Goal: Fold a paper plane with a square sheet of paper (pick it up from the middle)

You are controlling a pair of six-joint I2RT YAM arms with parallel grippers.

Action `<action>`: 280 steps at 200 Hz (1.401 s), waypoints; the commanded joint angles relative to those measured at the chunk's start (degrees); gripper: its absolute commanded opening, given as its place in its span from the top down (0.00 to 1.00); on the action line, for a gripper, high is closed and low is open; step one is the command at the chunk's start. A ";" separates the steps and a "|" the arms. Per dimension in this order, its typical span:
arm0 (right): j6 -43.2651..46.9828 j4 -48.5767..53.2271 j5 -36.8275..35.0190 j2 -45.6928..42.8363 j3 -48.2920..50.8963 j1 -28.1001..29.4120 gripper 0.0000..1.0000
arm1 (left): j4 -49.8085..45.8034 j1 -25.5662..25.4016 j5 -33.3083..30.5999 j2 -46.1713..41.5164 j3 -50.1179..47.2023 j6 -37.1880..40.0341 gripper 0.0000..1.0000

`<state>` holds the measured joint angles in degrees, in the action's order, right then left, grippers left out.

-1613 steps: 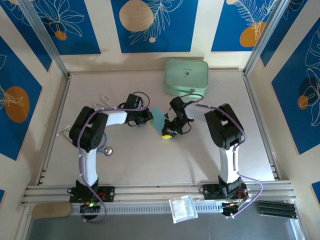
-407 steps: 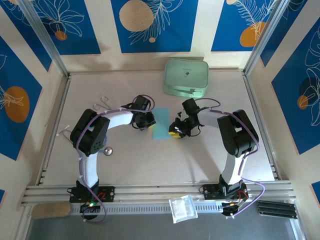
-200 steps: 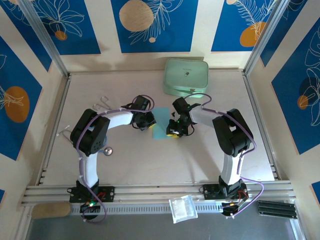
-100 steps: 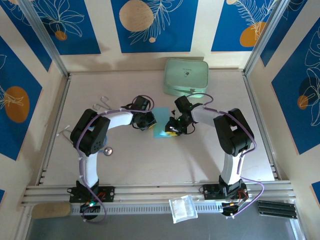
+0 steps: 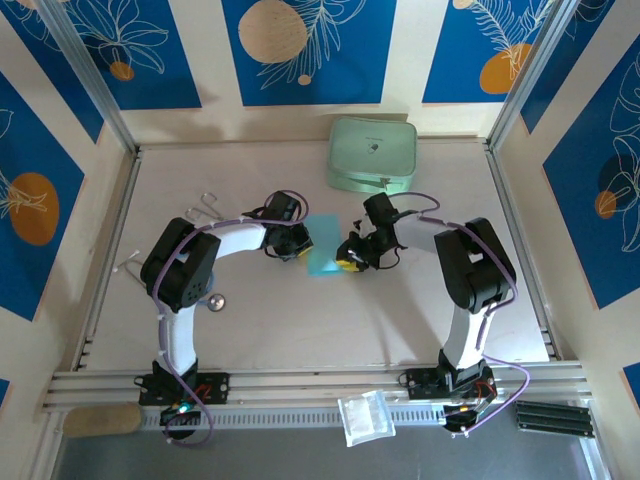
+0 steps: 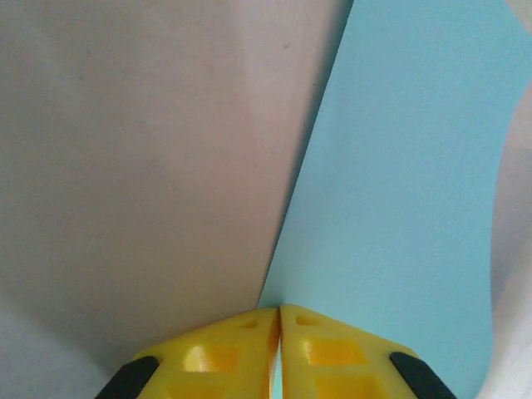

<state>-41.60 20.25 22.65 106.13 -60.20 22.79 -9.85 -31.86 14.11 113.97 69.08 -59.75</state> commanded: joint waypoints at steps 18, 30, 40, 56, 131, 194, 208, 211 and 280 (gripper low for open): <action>-1.02 -3.33 5.08 -2.80 2.92 -0.96 0.71 | -6.22 -0.31 -1.45 4.24 -1.93 -0.28 0.88; -1.32 -4.02 5.91 -3.02 3.62 -1.24 0.69 | -6.17 -0.31 -1.45 4.26 -1.85 -0.24 0.88; -1.29 -4.74 6.95 -2.97 3.96 -1.36 0.68 | -6.24 -0.30 -1.45 4.24 -2.01 -0.24 0.87; -1.46 -5.49 7.47 -2.85 4.30 -1.50 0.68 | -6.23 -0.27 -1.50 4.25 -2.10 -0.24 0.88; -5.78 -11.85 8.87 -2.96 6.52 -3.00 0.69 | -5.97 -0.29 -1.54 3.90 -2.48 -0.26 0.88; -6.76 -14.67 9.61 0.92 4.13 -2.20 0.71 | -5.96 -0.28 -1.19 4.24 -1.94 0.06 0.88; -6.39 -13.36 9.22 0.76 3.98 -2.05 0.72 | -5.97 -0.25 -1.19 4.26 -1.99 -0.01 0.88; -6.28 -12.86 9.05 0.75 3.97 -2.04 0.72 | -5.95 -0.24 -1.11 4.17 -2.02 -0.06 0.88; -5.02 -6.36 8.19 -2.04 4.91 -2.81 0.77 | -5.19 -0.31 -1.02 3.72 -2.22 -0.36 0.88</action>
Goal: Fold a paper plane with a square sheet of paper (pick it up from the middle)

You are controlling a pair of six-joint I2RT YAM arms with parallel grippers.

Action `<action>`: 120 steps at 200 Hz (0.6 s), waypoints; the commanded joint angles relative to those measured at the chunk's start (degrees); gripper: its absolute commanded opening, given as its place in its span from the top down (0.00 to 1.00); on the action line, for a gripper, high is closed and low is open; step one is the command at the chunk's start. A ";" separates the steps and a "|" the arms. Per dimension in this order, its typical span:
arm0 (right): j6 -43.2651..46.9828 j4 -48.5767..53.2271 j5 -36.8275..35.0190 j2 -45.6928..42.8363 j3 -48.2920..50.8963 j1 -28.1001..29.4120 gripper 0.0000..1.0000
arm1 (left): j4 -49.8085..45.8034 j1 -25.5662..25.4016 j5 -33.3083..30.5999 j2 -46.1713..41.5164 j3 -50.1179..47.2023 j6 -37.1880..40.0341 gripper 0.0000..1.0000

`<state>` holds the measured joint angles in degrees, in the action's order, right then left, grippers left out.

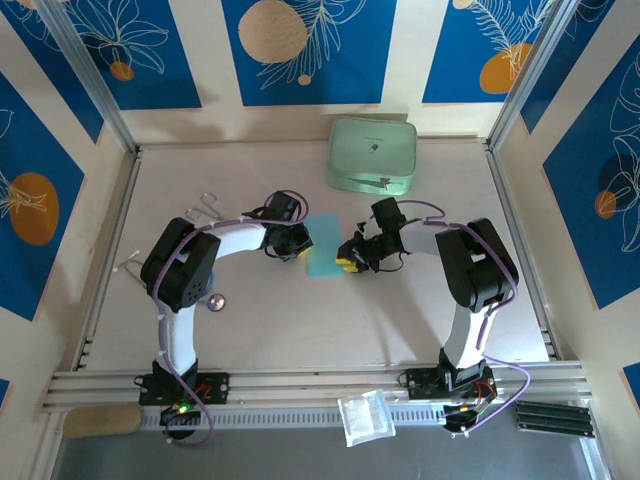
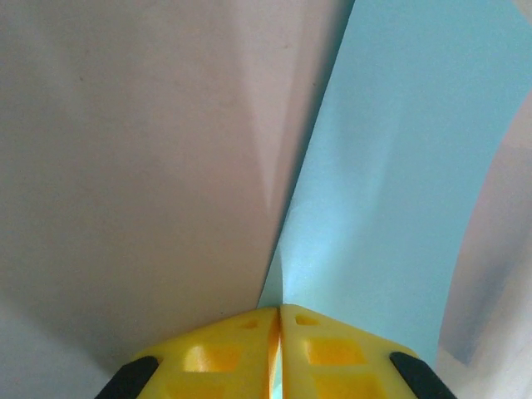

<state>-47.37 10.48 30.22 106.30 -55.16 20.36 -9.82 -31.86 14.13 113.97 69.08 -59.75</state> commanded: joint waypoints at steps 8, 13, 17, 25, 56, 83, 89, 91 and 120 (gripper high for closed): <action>0.65 3.55 0.89 -2.40 -0.13 -0.38 0.78 | -5.14 -0.29 -0.95 3.71 -2.13 -0.37 0.88; 0.54 3.57 0.98 -2.57 -0.13 -0.38 0.79 | -5.15 -0.24 -0.95 3.63 -2.15 -0.35 0.88; 0.45 3.66 0.95 -2.67 -0.13 -0.37 0.79 | -5.11 -0.28 -0.95 3.69 -2.20 -0.35 0.87; 0.40 3.92 1.07 -2.85 -0.13 -0.40 0.81 | -5.09 -0.24 -0.95 3.67 -2.18 -0.33 0.88; -0.02 4.62 1.03 -3.47 -0.21 -0.72 0.88 | -7.11 -0.27 -0.32 3.62 -0.82 0.10 0.87; 0.38 6.78 0.56 -2.91 -1.44 -1.04 0.98 | -5.97 -0.23 2.10 1.77 1.01 1.59 0.82; 0.72 7.51 0.33 -2.94 -1.68 -1.11 1.00 | -5.67 -0.30 2.78 1.27 1.88 2.32 0.81; 0.93 7.82 0.25 -2.94 -1.81 -1.07 1.00 | -5.54 -0.26 3.06 1.19 2.21 2.52 0.80; 3.14 11.30 -0.08 -2.92 -3.07 -1.70 1.00 | -3.28 -0.04 4.16 -0.11 5.07 5.63 0.75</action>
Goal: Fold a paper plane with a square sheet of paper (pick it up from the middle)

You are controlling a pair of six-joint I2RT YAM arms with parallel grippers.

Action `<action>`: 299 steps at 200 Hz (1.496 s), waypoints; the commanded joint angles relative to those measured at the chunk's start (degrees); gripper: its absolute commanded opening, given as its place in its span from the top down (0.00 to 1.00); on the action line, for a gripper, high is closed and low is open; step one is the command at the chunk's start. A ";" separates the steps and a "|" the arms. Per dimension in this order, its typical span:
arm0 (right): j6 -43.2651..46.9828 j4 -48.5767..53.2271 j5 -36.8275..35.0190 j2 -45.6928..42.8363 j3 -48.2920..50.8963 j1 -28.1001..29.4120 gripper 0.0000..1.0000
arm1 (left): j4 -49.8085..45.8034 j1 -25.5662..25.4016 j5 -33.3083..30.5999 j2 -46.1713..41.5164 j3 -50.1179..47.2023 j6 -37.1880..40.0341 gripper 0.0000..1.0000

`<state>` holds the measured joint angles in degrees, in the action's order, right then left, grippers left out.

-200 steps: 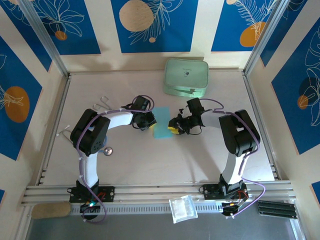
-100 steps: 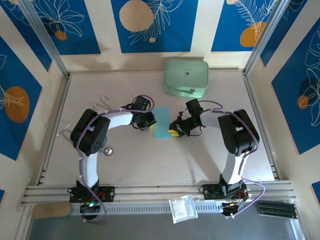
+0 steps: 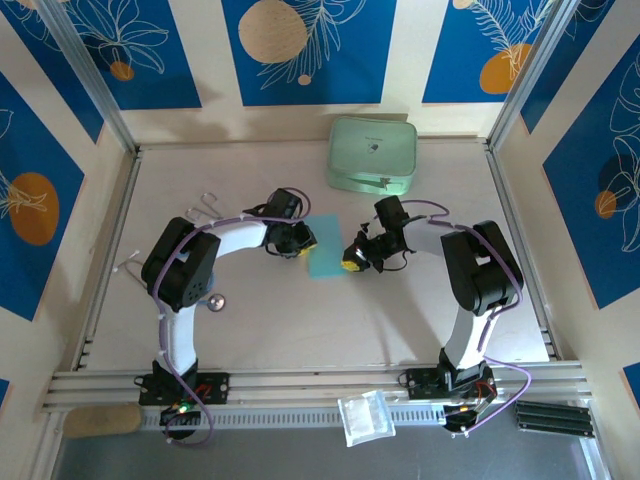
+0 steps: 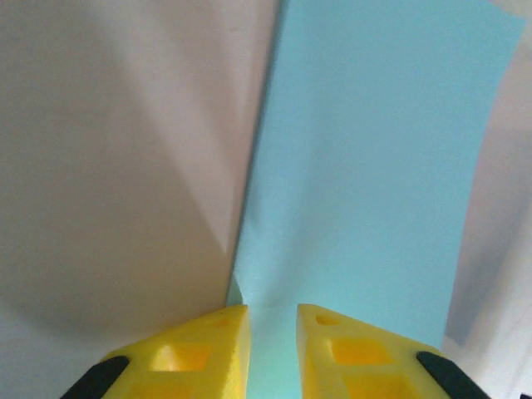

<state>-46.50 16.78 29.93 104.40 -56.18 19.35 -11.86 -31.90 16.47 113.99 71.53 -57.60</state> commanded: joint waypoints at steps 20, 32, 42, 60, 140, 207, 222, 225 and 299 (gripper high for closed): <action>3.93 7.23 0.52 -0.95 -2.83 -1.09 1.00 | 0.68 0.74 3.02 1.16 3.34 3.88 0.75; 4.89 8.62 0.73 -0.69 -3.42 -1.25 1.00 | 1.46 1.11 3.16 2.32 3.53 3.89 0.75; 5.42 9.46 0.79 -0.54 -3.82 -1.34 1.00 | 1.95 1.34 3.57 3.25 3.79 4.22 0.75; 5.98 10.27 0.83 -0.33 -4.28 -1.38 1.00 | 1.45 1.58 3.70 4.73 4.50 4.69 0.76; 2.90 3.23 1.48 3.15 -8.66 2.66 1.00 | -2.30 1.62 1.96 6.89 3.81 5.62 0.82; -3.45 -2.74 -0.86 9.19 -13.21 4.72 1.00 | -2.45 1.60 1.49 6.82 3.37 5.13 0.87; -4.92 -4.19 -1.74 9.91 -13.35 4.97 1.00 | -2.47 1.55 1.28 6.52 3.18 4.85 0.88; -5.11 -4.31 -1.92 10.08 -13.46 5.10 1.00 | -2.46 1.50 1.28 6.48 3.14 4.79 0.88; -4.18 -2.74 -4.05 12.22 -15.44 5.84 1.00 | -5.12 2.35 2.08 3.49 7.97 9.51 0.83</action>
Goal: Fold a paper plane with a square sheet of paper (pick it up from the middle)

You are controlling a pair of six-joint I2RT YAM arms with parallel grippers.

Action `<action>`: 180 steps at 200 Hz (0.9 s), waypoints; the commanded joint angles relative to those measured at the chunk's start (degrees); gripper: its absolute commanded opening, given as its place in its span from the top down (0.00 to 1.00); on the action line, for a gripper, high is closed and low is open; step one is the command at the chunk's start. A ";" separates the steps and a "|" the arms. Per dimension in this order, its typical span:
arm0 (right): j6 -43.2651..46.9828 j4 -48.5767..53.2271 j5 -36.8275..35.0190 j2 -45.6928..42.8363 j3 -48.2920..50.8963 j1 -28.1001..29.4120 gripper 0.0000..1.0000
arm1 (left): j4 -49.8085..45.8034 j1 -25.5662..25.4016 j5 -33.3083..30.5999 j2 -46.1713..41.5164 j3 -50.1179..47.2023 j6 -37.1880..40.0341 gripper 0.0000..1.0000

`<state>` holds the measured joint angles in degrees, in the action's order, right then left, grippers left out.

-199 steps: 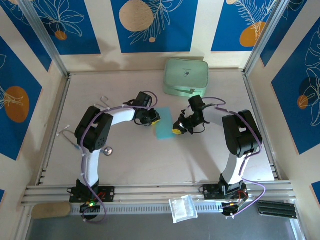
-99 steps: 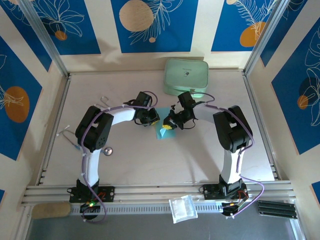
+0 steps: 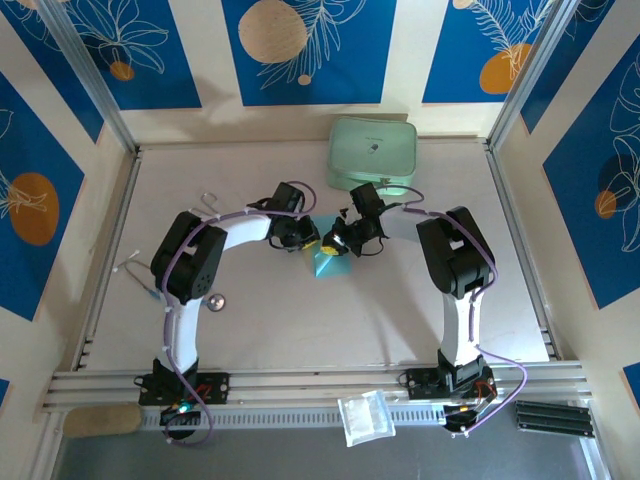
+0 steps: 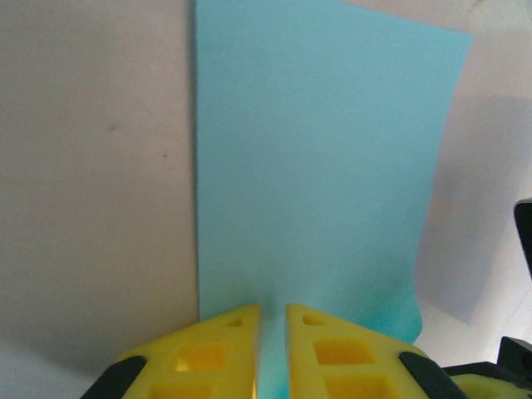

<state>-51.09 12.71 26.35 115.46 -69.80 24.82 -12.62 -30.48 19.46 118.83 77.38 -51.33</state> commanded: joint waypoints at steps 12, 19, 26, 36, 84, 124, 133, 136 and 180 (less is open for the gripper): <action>0.74 1.53 -0.34 1.18 -1.83 0.37 1.00 | -4.81 1.46 -1.61 -0.84 1.99 3.18 0.83; 0.84 1.53 -0.16 1.33 -1.80 0.43 1.00 | -4.91 1.72 -1.83 -0.47 1.90 2.99 0.83; 0.98 1.55 0.03 1.37 -1.76 0.48 1.00 | -4.93 1.87 -1.99 -0.06 1.81 2.91 0.84; 1.21 1.49 0.19 1.45 -1.87 0.58 1.00 | -5.13 2.00 -1.98 0.70 2.01 2.90 0.84; 1.89 1.44 0.77 2.30 -2.63 1.15 1.00 | -7.14 2.00 -1.57 3.17 3.37 3.17 0.87; 2.21 0.99 0.99 3.14 -3.49 1.55 1.00 | -8.11 2.05 -1.77 3.36 2.78 2.75 0.88; 1.97 0.58 1.07 3.36 -3.45 1.55 1.00 | -8.10 2.00 -1.89 3.27 2.54 2.56 0.89; 1.88 0.48 1.12 3.43 -3.48 1.56 1.00 | -8.08 2.01 -2.02 3.28 2.50 2.49 0.89; 1.29 -1.00 1.17 4.12 -3.75 1.56 1.00 | -7.35 1.92 -1.16 2.60 1.80 1.16 0.90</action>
<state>-49.58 12.27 25.96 118.50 -72.14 25.93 -17.02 -28.86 18.83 120.20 80.09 -49.21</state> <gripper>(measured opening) 0.055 0.102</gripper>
